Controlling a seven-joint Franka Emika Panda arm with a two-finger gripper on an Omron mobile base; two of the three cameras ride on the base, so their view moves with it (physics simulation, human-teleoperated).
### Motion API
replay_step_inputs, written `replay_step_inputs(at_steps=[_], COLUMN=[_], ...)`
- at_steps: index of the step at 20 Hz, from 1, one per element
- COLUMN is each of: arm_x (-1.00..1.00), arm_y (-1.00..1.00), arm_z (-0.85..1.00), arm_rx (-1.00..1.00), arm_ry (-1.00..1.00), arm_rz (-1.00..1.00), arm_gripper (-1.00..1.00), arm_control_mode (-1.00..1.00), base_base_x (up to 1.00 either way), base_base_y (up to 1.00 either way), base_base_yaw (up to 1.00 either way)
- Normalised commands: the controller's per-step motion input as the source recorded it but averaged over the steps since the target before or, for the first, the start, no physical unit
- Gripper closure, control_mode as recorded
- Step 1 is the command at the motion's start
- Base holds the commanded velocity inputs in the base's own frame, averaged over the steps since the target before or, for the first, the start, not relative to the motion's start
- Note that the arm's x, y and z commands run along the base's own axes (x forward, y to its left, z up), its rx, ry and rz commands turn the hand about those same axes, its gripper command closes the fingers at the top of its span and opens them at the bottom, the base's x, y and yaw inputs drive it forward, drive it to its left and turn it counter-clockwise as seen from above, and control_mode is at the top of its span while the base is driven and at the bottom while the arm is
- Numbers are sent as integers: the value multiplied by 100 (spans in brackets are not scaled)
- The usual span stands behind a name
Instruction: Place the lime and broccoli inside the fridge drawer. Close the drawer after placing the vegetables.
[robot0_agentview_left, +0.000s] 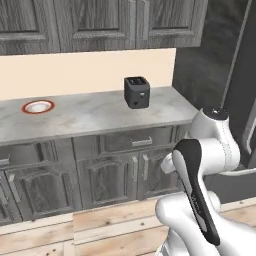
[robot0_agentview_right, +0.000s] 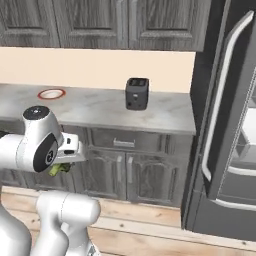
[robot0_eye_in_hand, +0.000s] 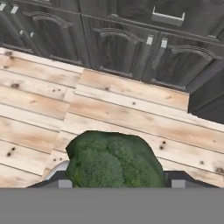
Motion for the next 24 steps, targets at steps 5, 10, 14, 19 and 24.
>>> replay_step_inputs(at_steps=[5,10,14,19,24], arm_x=[0,0,0,0,0], arm_y=[0,0,0,0,0], arm_z=[0,0,0,0,0], arm_rx=[0,0,0,0,0], arm_ry=[0,0,0,0,0], arm_rz=[0,0,0,0,0], arm_gripper=[100,100,100,100,100], arm_control_mode=[100,100,100,100,100], base_base_x=[-28,0,-1,3,34], base_base_y=[-100,-100,-100,-100,-76], base_base_yaw=[15,18,16,19,25])
